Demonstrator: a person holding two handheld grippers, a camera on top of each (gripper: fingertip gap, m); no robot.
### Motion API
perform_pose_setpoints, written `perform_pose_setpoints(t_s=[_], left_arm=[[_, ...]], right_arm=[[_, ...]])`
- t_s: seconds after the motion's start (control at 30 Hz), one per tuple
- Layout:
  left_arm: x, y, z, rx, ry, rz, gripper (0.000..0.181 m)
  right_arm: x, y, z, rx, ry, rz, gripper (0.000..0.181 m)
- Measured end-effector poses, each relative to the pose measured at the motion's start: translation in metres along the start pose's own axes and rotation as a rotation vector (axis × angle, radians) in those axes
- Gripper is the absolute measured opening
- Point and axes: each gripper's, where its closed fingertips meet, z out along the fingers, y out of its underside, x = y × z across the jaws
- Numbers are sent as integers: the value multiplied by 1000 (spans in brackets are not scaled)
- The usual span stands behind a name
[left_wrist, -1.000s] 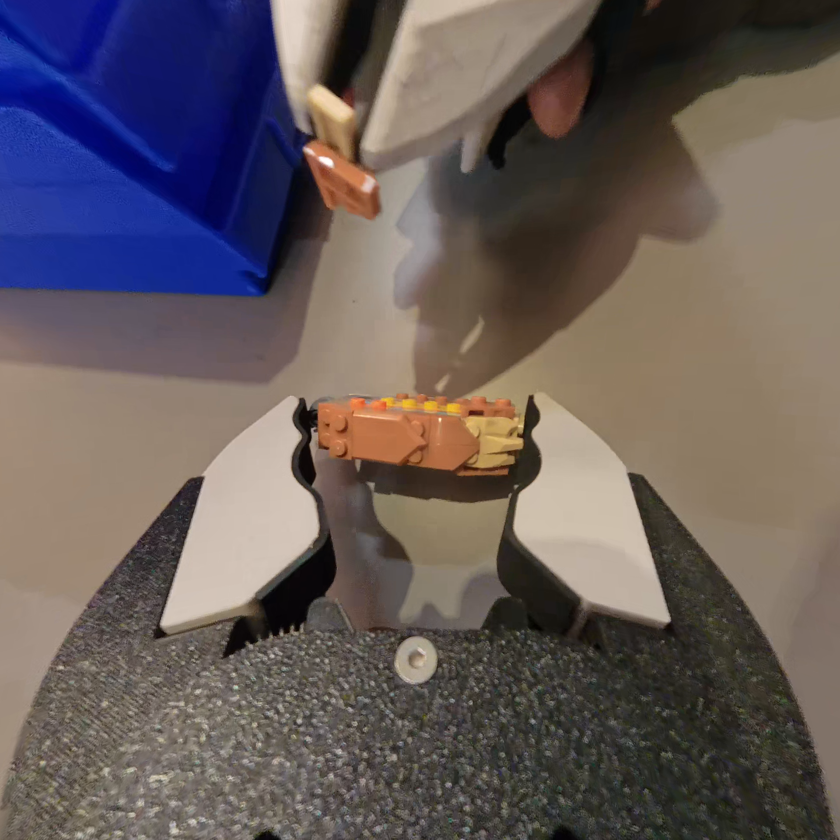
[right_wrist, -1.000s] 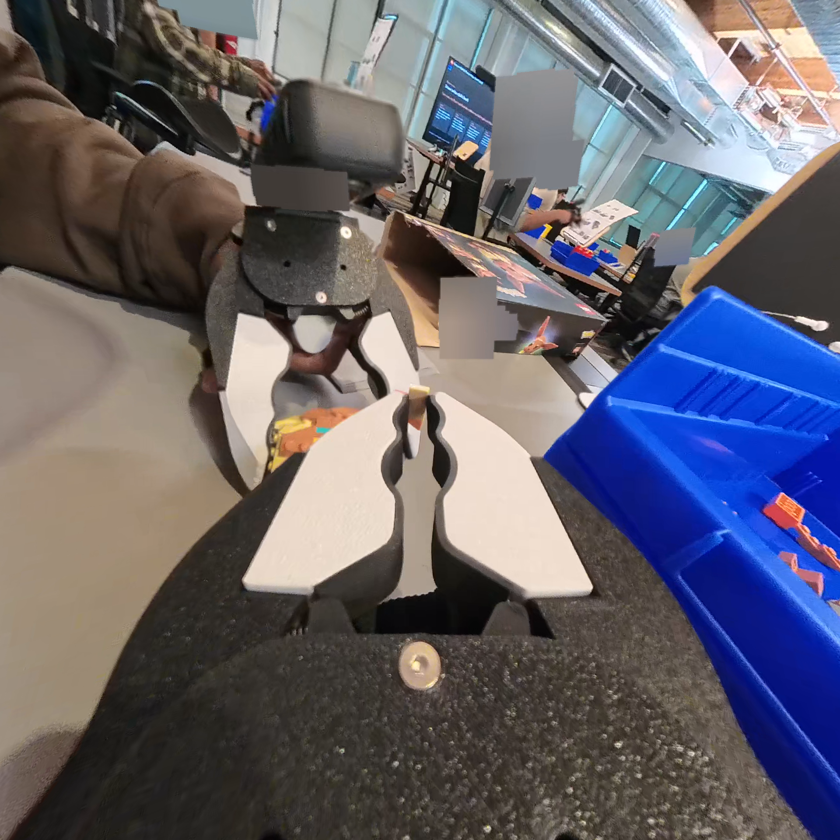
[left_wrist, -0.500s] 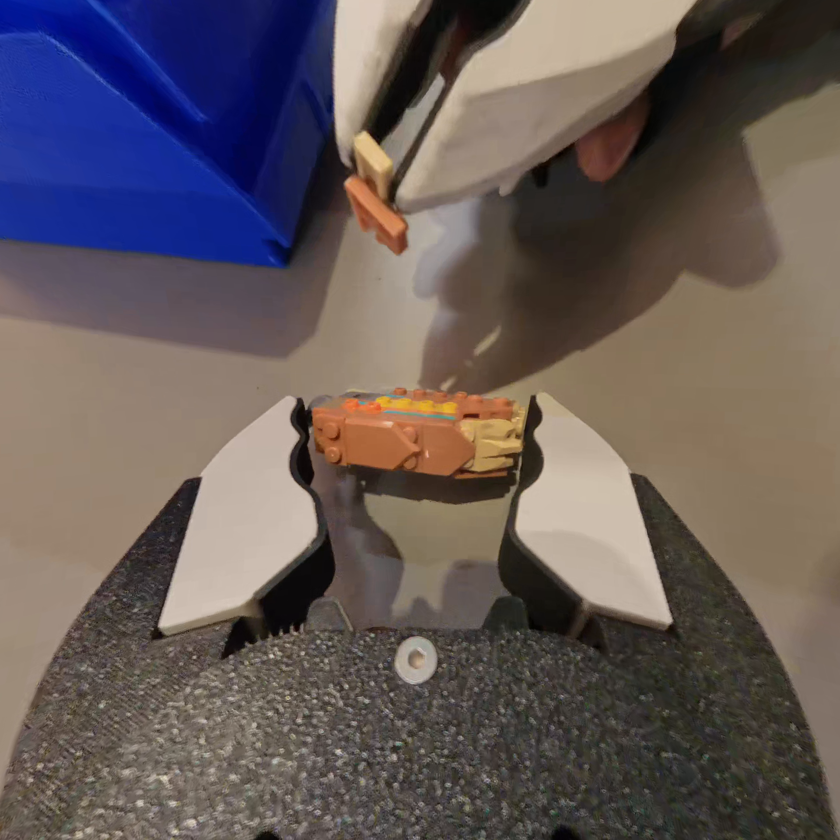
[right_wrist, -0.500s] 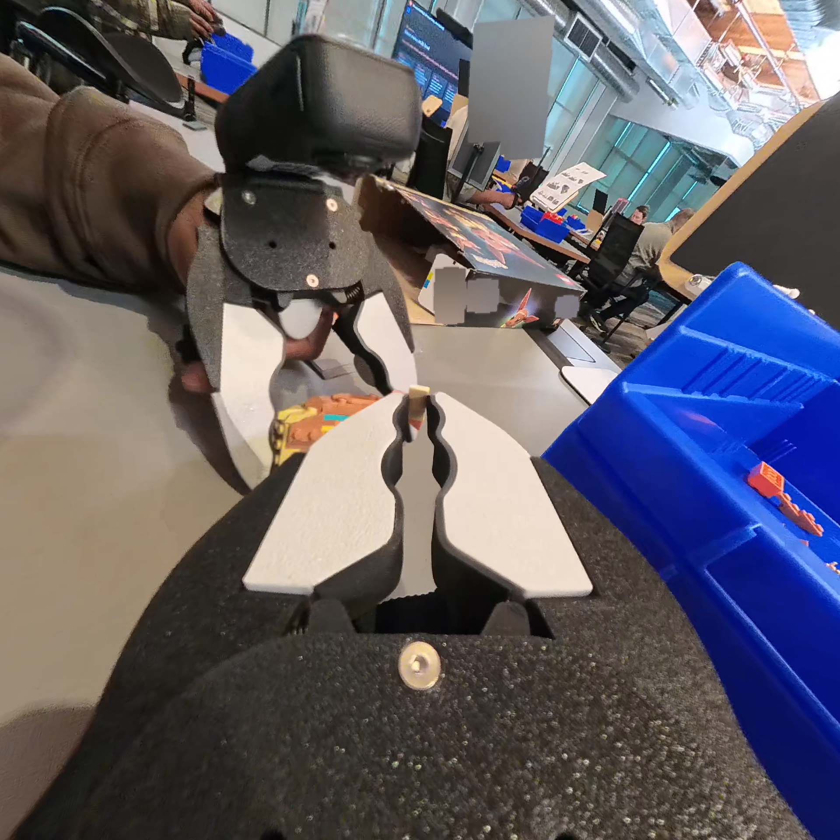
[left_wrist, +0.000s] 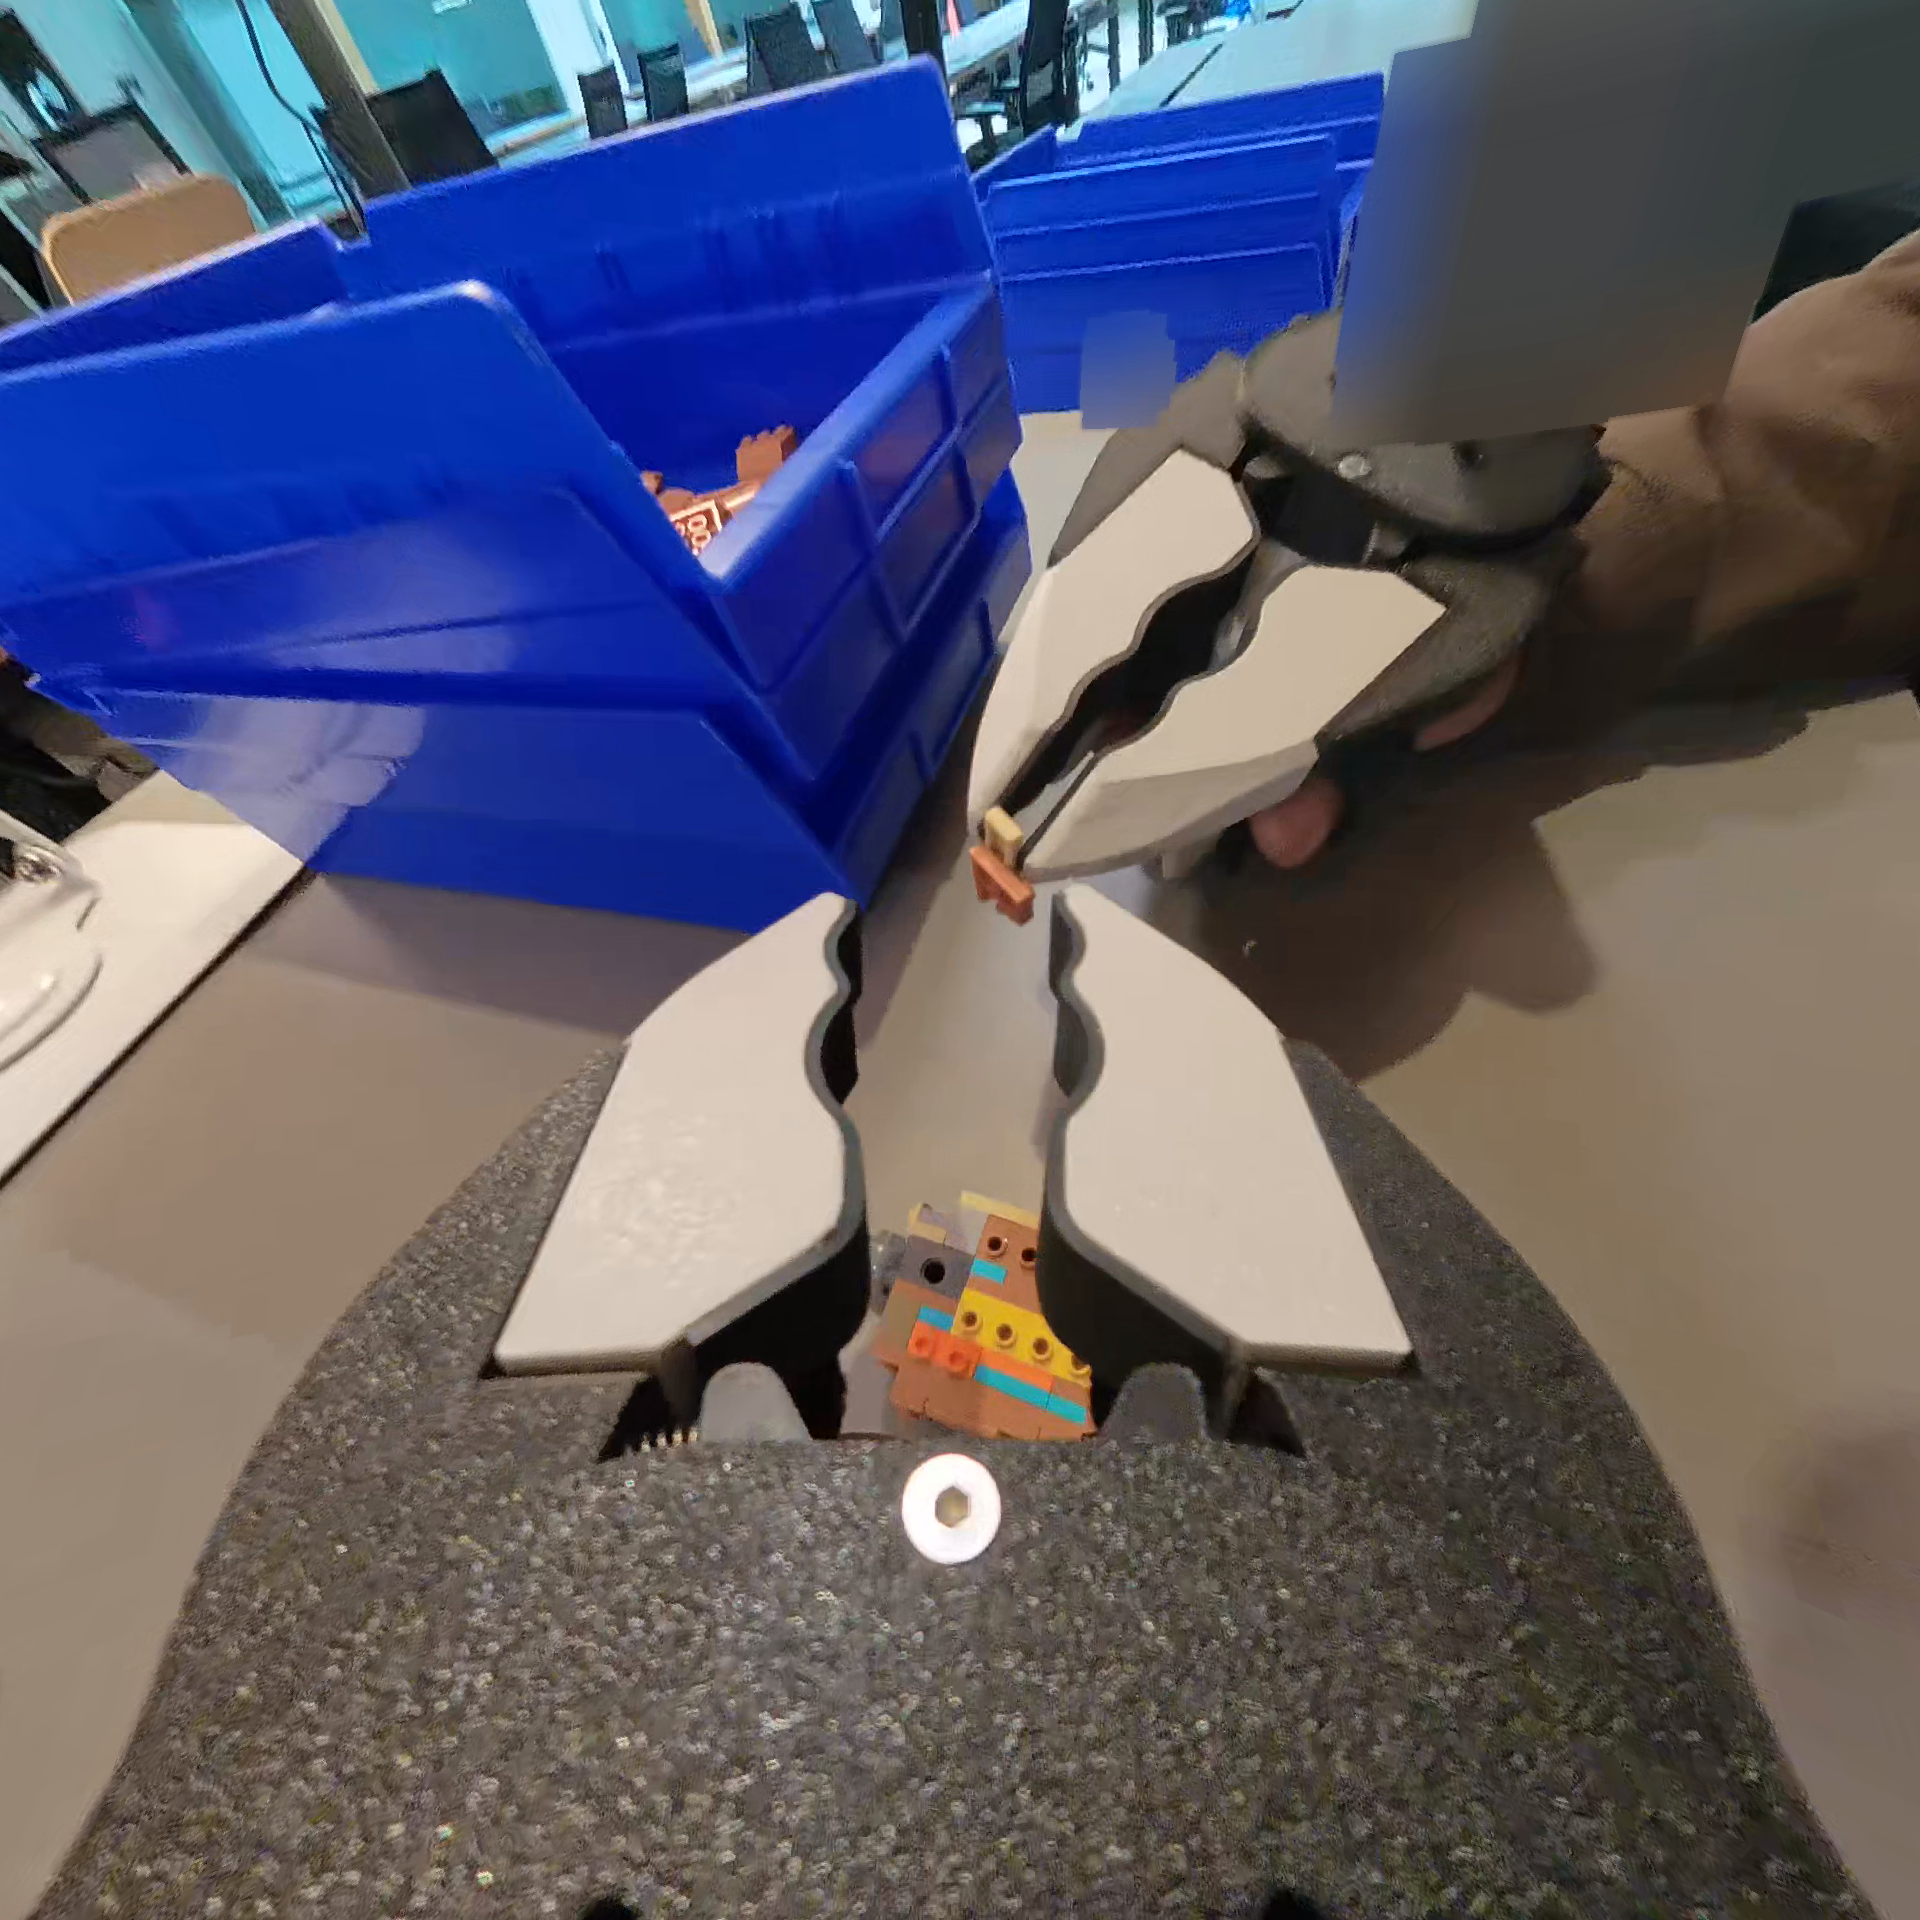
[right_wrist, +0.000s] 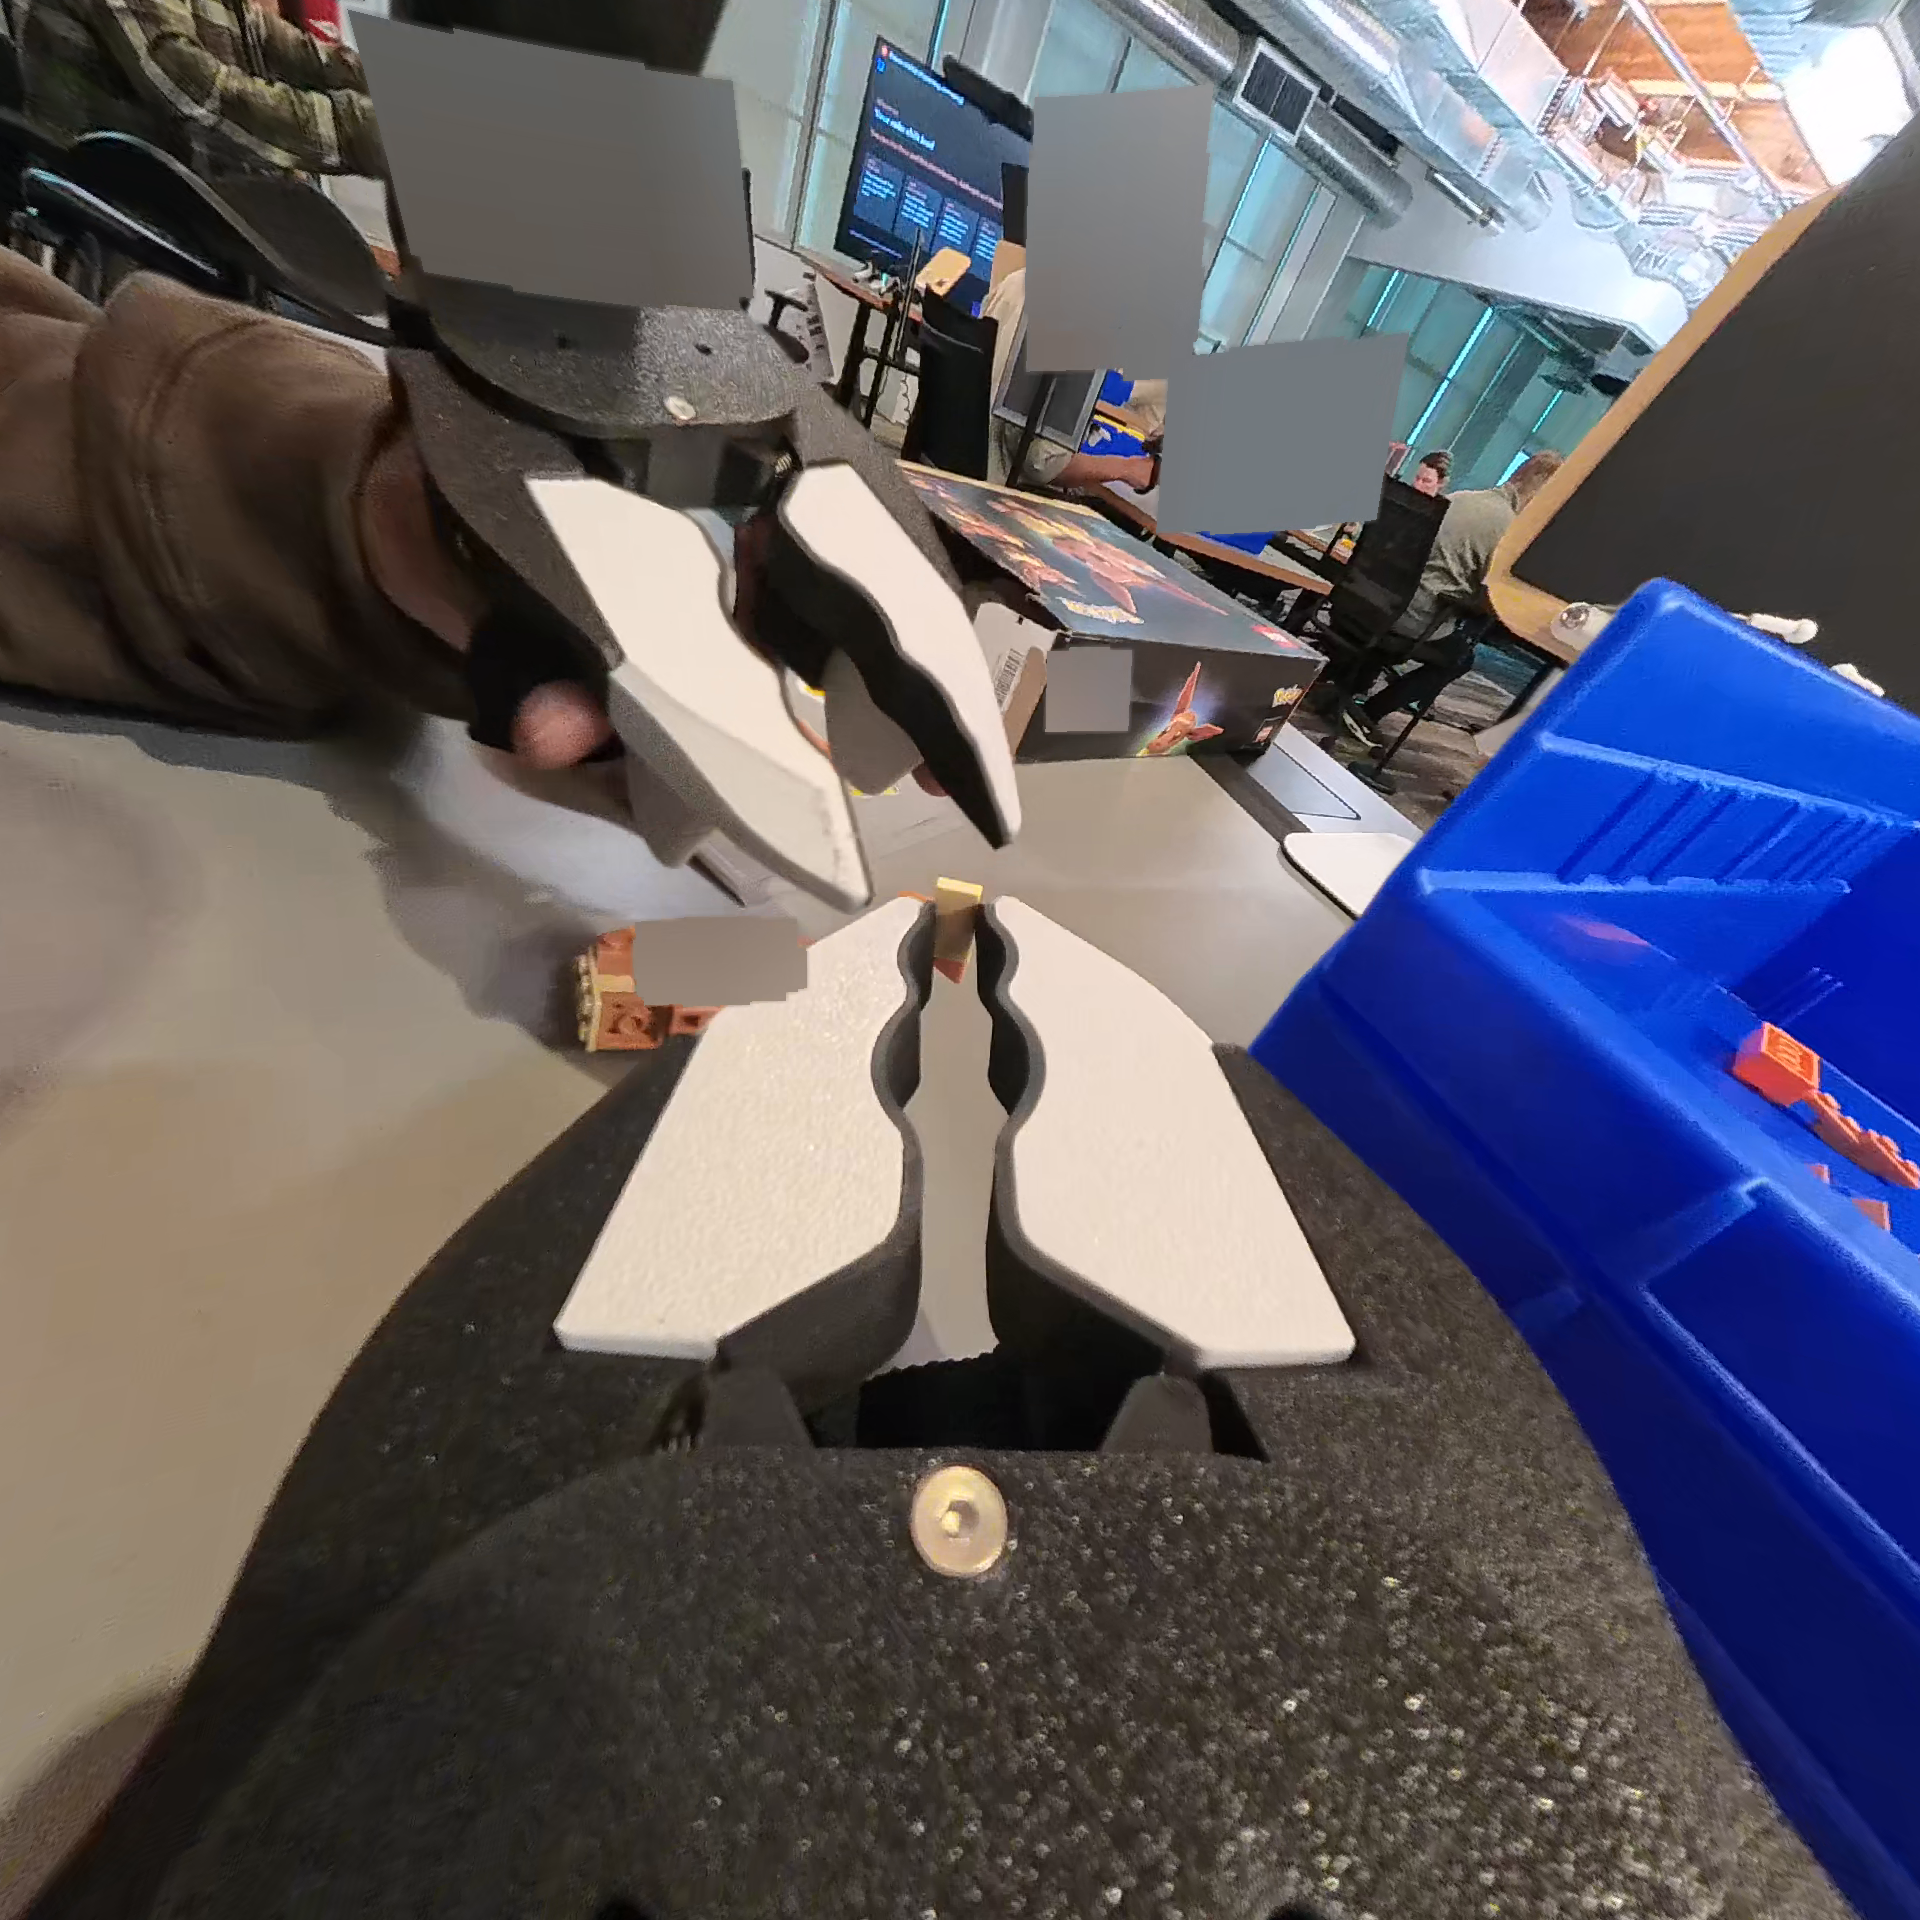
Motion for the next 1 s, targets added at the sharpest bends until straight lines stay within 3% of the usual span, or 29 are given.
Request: perform_pose_setpoints(t_s=[0.37,0.47,0.6,0.83,1.0], left_arm=[[14,-3,3,42,34,101,7],[11,-3,2,43,-21,171,4],[5,2,4,-24,-156,394,4],[10,14,4,-98,-106,478,4],[11,24,6,-186,-143,649,4]], right_arm=[[-6,-11,-1,69,-26,75,7],[-4,-11,-2,74,-24,86,7],[2,-9,-2,55,18,76,5],[-8,2,-4,-47,28,-404,12],[-14,16,0,-136,40,-613,16]])
